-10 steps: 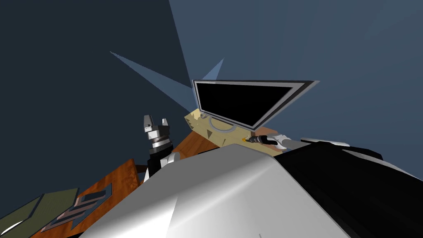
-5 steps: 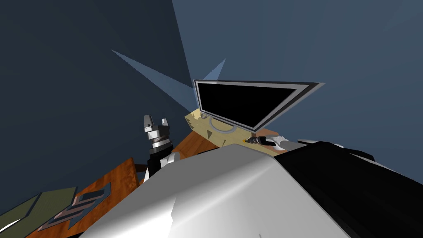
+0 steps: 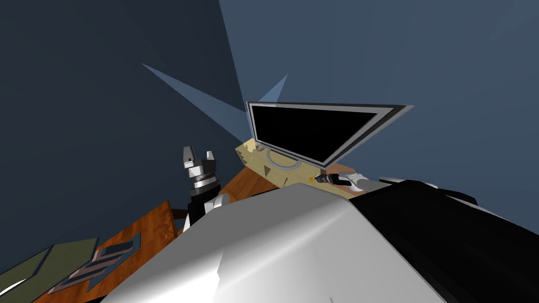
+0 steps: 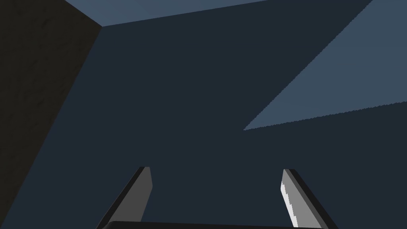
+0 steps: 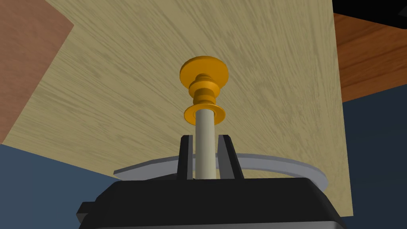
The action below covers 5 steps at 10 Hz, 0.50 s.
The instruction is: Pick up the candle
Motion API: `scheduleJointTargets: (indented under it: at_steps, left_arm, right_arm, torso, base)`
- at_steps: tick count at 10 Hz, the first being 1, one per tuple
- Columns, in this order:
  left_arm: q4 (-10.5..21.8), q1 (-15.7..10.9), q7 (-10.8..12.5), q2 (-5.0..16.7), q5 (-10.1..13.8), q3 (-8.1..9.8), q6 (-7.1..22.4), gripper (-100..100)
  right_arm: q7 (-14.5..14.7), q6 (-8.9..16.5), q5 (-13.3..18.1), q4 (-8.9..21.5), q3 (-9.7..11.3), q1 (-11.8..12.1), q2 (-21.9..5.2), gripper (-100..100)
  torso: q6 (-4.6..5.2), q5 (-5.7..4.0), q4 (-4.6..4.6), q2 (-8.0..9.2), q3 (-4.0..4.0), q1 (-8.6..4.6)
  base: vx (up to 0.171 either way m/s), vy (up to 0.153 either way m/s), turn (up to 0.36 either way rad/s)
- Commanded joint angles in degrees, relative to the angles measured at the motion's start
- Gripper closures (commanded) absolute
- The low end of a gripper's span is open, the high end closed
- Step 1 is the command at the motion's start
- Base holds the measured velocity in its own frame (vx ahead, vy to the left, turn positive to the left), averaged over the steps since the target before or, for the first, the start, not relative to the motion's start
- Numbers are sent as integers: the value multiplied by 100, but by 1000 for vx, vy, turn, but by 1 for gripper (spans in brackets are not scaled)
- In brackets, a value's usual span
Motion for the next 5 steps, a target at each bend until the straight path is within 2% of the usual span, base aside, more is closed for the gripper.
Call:
scheduleJointTargets:
  at_steps: [1, 2, 3, 4, 5]
  left_arm:
    - [0, 0, 0, 0, 0, 0, 0, 0]
    - [0, 0, 0, 0, 0, 0, 0, 0]
    - [0, 0, 0, 0, 0, 0, 0, 0]
    - [0, 0, 0, 0, 0, 0, 0, 0]
    - [0, 0, 0, 0, 0, 0, 0, 0]
  right_arm:
    - [0, 0, 0, 0, 0, 0, 0, 0]
    - [-83, -64, -14, -117, 26, 0, -185, 100]
    - [-110, -101, -20, -152, 36, 0, -261, 100]
    - [-72, -43, -25, -165, 16, 34, -214, 100]
    - [-84, -52, -25, -170, 18, 33, -228, 0]
  torso:
    - [0, 0, 0, 0, 0, 0]
    - [0, 0, 0, 0, 0, 0]
    - [5, 4, 0, 6, 3, 6]
    - [3, 5, 2, 8, 5, 14]
    - [1, 2, 1, 5, 3, 9]
  base:
    - [0, 0, 0]
    - [-12, 16, -62]
    - [-17, 34, -68]
    - [-7, 16, -14]
    - [0, 0, 0]
